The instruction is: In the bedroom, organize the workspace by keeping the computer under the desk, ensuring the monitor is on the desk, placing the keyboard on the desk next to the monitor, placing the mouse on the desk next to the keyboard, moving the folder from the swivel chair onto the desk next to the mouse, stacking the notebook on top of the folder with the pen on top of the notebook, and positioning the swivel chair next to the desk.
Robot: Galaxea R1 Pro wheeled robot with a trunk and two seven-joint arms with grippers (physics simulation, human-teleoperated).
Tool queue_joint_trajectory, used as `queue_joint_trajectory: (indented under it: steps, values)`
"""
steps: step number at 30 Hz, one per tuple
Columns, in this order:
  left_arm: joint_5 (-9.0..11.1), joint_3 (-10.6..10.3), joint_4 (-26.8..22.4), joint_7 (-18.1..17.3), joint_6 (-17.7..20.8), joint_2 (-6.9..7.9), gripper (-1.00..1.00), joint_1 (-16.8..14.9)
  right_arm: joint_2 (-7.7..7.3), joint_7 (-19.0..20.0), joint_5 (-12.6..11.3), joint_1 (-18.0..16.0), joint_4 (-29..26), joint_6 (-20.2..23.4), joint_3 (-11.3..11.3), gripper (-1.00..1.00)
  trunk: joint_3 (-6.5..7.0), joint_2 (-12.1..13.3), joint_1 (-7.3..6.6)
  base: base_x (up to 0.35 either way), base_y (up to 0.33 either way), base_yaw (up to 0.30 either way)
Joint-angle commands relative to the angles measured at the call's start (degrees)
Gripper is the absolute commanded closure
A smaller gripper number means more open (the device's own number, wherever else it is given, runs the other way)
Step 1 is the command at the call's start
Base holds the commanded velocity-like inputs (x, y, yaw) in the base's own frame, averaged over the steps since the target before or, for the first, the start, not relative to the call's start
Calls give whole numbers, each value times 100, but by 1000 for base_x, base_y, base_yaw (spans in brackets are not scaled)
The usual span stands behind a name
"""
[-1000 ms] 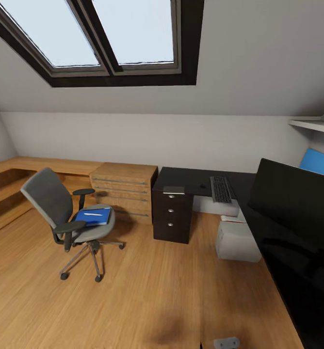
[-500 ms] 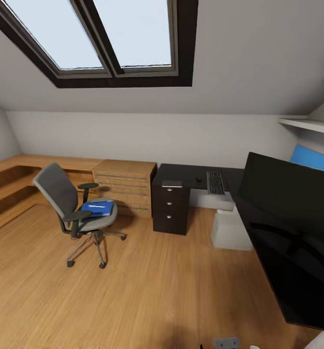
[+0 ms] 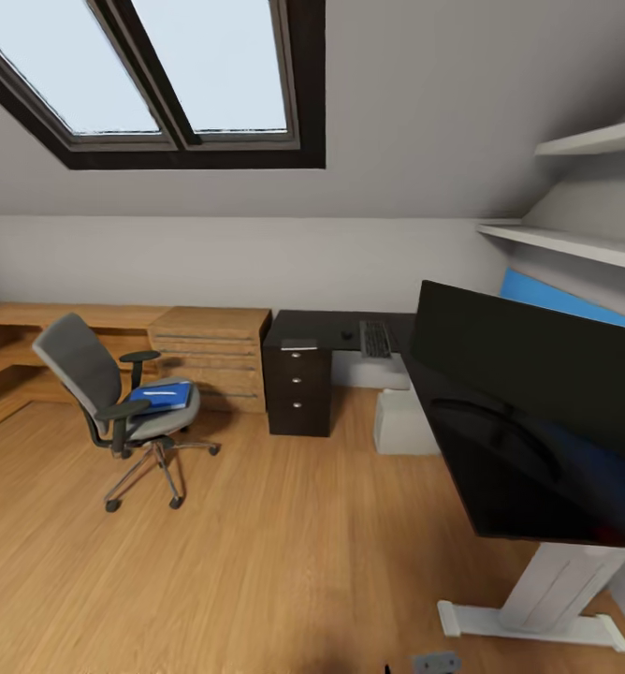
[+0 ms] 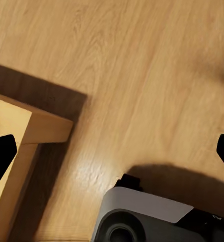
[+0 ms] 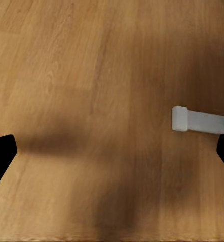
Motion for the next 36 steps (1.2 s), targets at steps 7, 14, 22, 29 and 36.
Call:
queue_joint_trajectory:
  steps: [7,14,22,29,36]
  values:
    - [60,-46,-1,40,-28,7,-100,-2,5,-7,-31,-7,13,-18,49,-100,-8,-6,-3,-329,-141,-194]
    - [58,-46,-1,40,-36,5,-100,-4,2,-6,-31,-7,7,-18,43,-100,-8,-6,-3,-284,-189,-39]
    - [59,-46,-1,40,-36,11,-100,-4,-4,-6,-31,-7,4,-18,40,-100,-8,-6,-3,-30,-336,-1]
    - [58,-52,-1,40,-37,2,-100,-5,-32,-11,-37,-7,-15,-55,21,-100,-8,-6,-3,0,-348,0]
    - [52,-54,-1,40,-37,0,-100,-5,-65,-82,-205,-7,-55,-155,-85,-100,-8,-6,-3,0,-300,0]
